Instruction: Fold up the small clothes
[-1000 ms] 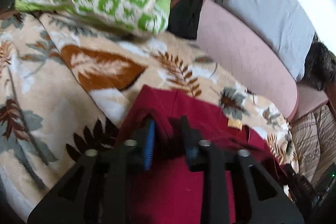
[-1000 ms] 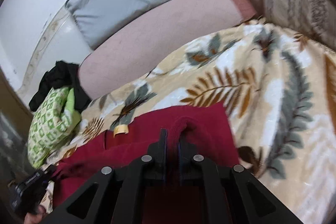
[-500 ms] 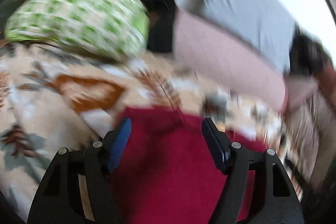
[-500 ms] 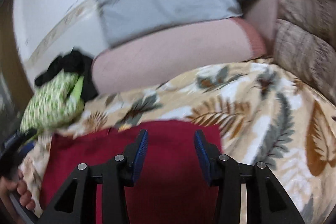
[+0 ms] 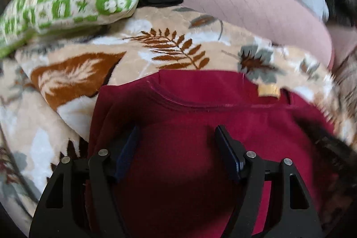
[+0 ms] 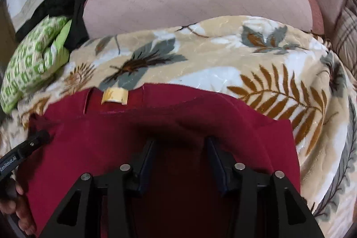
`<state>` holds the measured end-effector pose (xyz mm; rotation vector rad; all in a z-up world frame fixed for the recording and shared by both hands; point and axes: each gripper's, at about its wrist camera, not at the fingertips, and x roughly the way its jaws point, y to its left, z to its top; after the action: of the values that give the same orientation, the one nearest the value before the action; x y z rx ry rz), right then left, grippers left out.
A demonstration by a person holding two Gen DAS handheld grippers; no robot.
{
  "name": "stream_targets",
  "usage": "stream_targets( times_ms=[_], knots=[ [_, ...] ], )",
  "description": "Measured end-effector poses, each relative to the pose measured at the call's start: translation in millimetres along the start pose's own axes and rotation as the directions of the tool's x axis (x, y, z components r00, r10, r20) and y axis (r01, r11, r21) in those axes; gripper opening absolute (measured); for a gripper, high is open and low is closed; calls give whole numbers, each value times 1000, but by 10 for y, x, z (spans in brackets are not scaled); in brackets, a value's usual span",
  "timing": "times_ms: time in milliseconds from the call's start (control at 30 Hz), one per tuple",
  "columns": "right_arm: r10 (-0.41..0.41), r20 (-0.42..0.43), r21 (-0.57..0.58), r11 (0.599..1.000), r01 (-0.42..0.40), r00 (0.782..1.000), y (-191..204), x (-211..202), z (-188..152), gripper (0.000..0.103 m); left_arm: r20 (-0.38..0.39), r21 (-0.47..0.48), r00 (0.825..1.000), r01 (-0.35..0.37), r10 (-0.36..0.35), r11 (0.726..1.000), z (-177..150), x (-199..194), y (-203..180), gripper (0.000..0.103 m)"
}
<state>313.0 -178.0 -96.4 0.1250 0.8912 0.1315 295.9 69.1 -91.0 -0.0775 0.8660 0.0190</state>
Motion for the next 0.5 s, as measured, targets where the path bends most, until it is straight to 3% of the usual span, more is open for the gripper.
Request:
stream_targets(
  times_ms=[200,333,500],
  knots=[
    [-7,-11,-16,1000,7,1000,25,54,6,52,4,16,1000,-12,12,1000,-19,44,9,74],
    [-59,-94,-51,997,55,994,121,75,148,52,3,32,1000,-29,29,999,-18,48,-28,75],
    [-96,-124,-56,994,89,988,197,205,226,68,2,33,1000,-29,29,999,-21,45,-29,75]
  ],
)
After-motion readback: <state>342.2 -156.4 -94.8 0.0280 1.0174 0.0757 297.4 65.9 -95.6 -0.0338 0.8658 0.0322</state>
